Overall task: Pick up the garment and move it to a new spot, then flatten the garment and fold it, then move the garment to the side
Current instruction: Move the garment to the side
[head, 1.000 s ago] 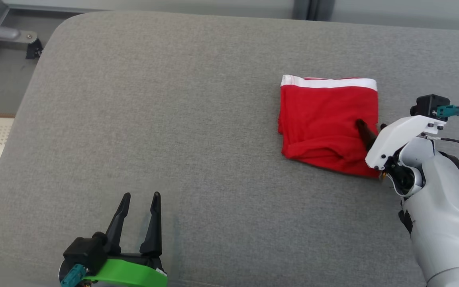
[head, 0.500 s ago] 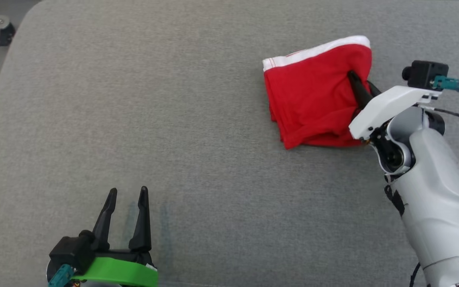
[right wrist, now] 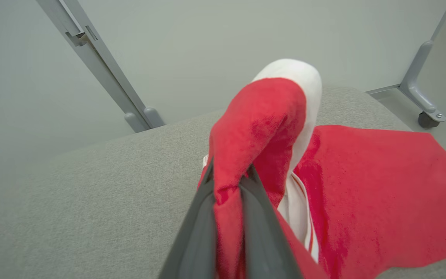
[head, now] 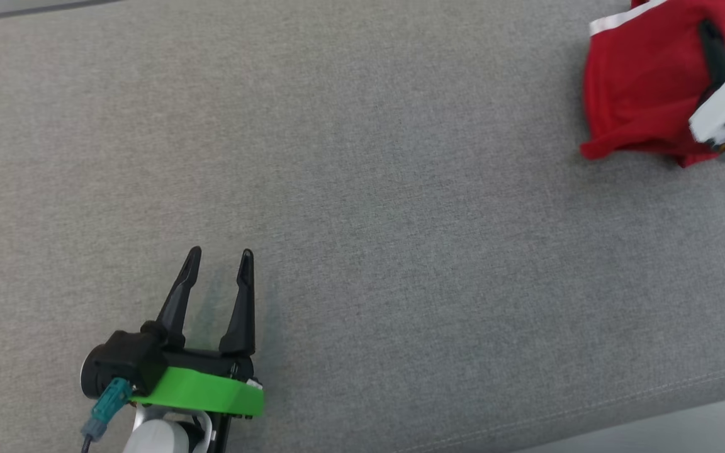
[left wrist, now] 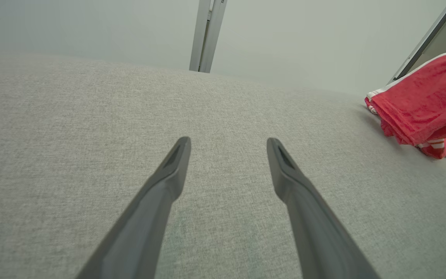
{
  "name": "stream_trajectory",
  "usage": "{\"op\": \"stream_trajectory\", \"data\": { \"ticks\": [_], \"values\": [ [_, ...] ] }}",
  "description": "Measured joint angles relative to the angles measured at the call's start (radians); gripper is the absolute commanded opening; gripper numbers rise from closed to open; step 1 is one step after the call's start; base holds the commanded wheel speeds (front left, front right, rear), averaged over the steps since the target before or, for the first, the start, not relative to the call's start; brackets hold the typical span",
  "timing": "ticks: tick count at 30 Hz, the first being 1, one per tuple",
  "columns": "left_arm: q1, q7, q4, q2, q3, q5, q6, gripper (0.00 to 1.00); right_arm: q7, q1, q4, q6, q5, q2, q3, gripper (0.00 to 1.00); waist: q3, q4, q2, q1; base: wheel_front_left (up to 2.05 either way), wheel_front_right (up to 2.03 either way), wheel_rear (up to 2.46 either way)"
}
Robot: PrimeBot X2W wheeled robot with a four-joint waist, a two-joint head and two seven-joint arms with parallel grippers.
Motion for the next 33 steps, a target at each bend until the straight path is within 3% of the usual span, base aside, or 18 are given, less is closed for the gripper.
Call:
{"op": "stream_trajectory", "data": {
  "ticks": [8,9,11,12,13,18,22,33],
  "values": [
    [-0.049,0.0,-0.002,0.036,-0.024,0.002,0.0,1.0,0.057,-0.11,0.025,0.0,-0.132,-0.041,-0.148,0.0,0.112,-0.038,0.0,0.0,0.0,0.0,0.0],
    [-0.051,0.0,-0.002,0.038,-0.022,0.001,0.0,1.0,0.066,-0.121,0.032,0.0,-0.146,-0.048,-0.168,0.04,0.128,-0.036,0.0,0.0,0.0,0.0,0.0],
    [-0.052,0.0,-0.002,0.042,-0.021,0.001,0.0,1.0,0.083,-0.134,0.044,0.0,-0.173,-0.062,-0.196,0.28,0.154,-0.03,0.0,0.0001,0.0,0.0,0.0],
    [-0.052,0.0,-0.002,0.044,-0.019,0.001,0.0,1.0,0.081,-0.139,0.048,0.0,-0.193,-0.071,-0.216,0.45,0.167,-0.025,0.0,0.0001,0.0,0.0,0.0],
    [-0.052,0.0,-0.004,0.045,-0.017,0.001,0.0,1.0,0.072,-0.145,0.051,0.0,-0.223,-0.081,-0.238,1.0,0.176,-0.021,0.0,0.0001,0.0,0.0,0.0],
    [-0.053,-0.003,-0.003,0.045,-0.008,0.001,0.0,1.0,0.036,-0.147,0.057,0.0,-0.355,-0.111,-0.271,1.0,0.185,0.002,0.0,0.0001,0.0,0.0,0.0],
    [-0.041,-0.002,0.009,0.04,0.004,0.001,0.0,1.0,-0.051,-0.109,0.024,0.001,-0.436,-0.13,-0.195,1.0,0.16,0.005,0.0,0.0001,0.0,0.0,0.0],
    [0.071,-0.002,0.004,0.007,0.105,-0.002,0.0,1.0,-0.356,0.134,-0.138,0.001,-0.429,-0.061,0.002,1.0,-0.001,0.002,0.0,0.0,0.0,0.0,0.0]
  ]
}}
